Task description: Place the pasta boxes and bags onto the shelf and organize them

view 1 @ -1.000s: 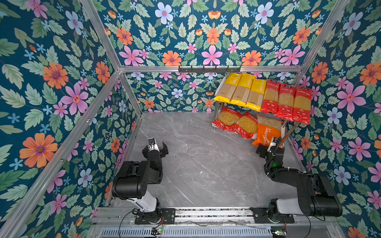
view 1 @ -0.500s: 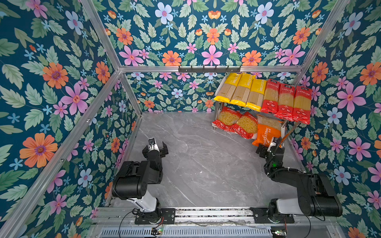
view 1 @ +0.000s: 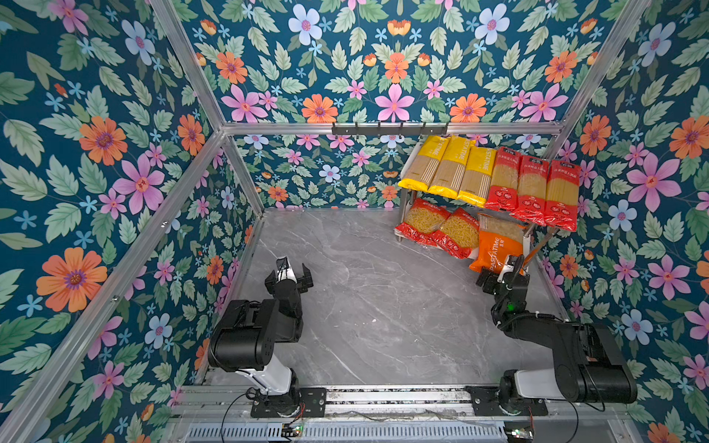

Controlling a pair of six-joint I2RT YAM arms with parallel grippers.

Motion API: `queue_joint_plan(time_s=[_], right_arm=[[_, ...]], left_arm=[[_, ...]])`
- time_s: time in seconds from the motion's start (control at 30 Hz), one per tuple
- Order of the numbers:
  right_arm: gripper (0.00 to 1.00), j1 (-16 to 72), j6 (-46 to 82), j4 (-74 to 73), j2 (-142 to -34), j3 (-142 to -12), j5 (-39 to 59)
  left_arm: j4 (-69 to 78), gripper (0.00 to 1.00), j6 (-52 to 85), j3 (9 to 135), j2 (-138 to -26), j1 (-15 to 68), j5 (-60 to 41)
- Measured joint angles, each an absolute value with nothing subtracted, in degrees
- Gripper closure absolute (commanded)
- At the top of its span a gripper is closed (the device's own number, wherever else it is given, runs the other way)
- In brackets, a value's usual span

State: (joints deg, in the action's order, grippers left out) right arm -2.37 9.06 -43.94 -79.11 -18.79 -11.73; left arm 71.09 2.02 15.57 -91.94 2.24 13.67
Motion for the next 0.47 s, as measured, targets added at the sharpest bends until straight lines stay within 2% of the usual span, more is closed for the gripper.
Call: queue_joint_plan(time_s=[0.47], right_arm=[[0.01, -2.4, 8.9, -43.9, -79.1, -18.8, -11.7]], left_arm=[[71.1, 0.00, 1.3, 15.5, -92.1, 3.7, 14.4]])
